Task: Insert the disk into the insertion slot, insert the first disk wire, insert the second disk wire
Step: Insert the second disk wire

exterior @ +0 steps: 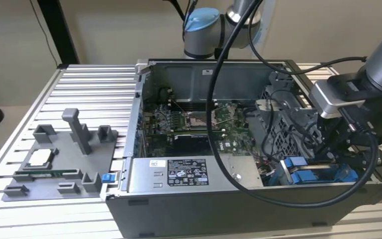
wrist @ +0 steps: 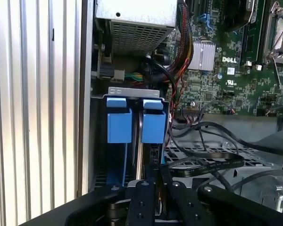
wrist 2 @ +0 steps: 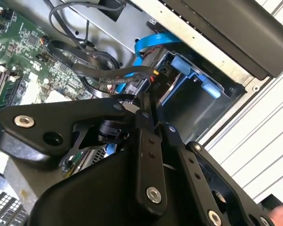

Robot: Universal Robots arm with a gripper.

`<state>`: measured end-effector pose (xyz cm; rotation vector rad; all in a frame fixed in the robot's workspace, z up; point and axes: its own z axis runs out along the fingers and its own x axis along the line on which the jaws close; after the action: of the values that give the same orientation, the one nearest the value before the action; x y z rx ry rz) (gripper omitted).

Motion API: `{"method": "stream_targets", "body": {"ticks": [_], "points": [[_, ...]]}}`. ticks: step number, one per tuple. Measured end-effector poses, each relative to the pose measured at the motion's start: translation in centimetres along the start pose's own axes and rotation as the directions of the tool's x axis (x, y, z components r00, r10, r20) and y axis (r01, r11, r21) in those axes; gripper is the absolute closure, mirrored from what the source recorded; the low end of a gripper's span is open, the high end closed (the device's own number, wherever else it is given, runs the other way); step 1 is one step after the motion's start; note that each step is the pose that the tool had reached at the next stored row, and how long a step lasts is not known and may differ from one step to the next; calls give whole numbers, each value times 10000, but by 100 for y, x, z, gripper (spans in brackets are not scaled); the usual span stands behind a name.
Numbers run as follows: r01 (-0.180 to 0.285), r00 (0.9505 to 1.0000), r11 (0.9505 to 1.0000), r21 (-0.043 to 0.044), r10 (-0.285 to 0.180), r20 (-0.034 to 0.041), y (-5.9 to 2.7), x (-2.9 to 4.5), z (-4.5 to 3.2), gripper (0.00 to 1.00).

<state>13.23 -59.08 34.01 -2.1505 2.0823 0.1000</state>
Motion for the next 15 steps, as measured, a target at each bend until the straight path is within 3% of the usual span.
{"method": "stream_targets", "body": {"ticks": [15], "points": [[-119, 9999, 9999, 24, 119, 8, 0, -12, 8, 100]]}}
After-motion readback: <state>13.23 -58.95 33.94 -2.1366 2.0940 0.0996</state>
